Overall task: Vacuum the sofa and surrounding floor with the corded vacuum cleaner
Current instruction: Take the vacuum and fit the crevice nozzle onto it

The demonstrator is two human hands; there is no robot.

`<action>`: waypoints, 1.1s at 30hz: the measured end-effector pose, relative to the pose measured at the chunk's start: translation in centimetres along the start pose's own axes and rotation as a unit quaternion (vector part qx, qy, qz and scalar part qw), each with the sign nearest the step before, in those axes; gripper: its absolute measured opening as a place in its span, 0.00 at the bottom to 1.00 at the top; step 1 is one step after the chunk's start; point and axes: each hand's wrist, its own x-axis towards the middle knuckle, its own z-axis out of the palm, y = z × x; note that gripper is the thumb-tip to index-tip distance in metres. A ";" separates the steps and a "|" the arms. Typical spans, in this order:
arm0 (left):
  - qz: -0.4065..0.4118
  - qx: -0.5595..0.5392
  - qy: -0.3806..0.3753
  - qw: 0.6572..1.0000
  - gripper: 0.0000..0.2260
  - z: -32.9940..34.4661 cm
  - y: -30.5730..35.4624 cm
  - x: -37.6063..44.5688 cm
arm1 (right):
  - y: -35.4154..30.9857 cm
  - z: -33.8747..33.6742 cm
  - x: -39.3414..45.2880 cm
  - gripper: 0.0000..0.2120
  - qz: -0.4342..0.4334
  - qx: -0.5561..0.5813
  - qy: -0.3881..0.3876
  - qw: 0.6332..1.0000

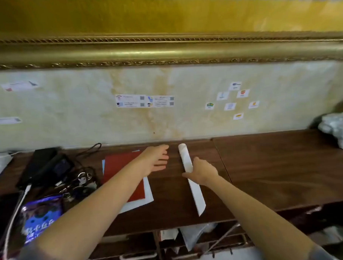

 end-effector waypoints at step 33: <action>-0.008 0.178 -0.609 0.773 0.05 21.4 -23.0 -31.1 | -2.0 19.8 -49.0 0.12 0.517 0.380 0.320 0.697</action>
